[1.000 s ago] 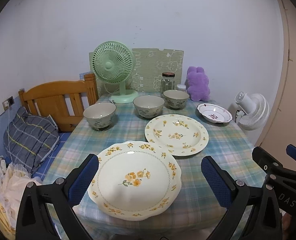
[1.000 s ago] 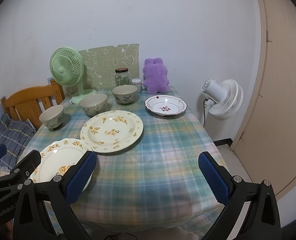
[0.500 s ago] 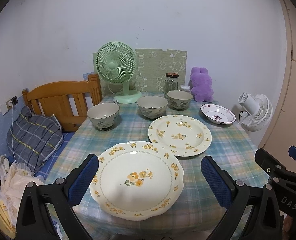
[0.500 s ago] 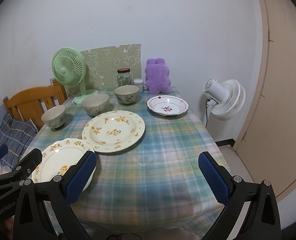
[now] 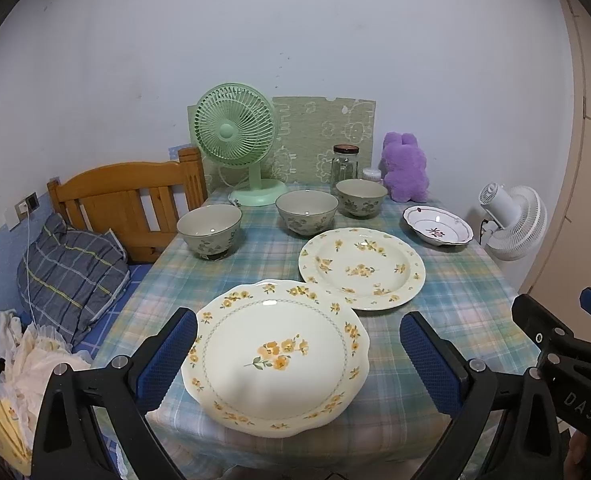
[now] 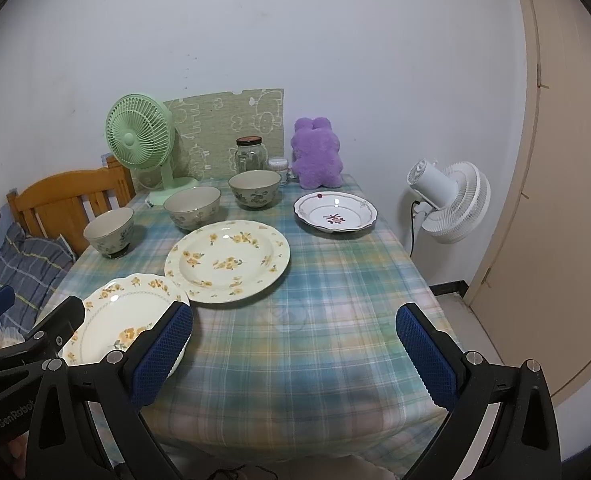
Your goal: Organize plates and bowls
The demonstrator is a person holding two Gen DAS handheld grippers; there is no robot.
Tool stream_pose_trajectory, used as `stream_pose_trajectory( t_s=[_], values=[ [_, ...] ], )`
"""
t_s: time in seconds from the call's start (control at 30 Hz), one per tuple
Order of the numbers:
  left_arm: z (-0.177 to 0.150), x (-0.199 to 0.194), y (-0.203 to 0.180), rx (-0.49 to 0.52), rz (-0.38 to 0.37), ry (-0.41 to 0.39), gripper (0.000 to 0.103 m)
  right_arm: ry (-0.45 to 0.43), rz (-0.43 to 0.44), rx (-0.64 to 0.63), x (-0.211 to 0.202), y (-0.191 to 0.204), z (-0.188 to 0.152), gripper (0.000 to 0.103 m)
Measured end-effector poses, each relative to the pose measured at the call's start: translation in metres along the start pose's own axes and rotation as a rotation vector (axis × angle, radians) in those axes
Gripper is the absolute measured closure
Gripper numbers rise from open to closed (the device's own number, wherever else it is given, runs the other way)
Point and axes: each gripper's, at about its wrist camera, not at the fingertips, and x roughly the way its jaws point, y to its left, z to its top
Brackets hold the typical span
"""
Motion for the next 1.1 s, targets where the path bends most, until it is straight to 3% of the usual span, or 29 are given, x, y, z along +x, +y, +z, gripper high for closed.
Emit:
stream_pose_trajectory(
  t_s=[1.1],
  values=[
    [0.0003, 0.0059, 0.0002, -0.002, 0.002, 0.021, 0.003, 0.007, -0.003, -0.004, 0.0029, -0.0015, -0.0013, 0.0]
  ],
)
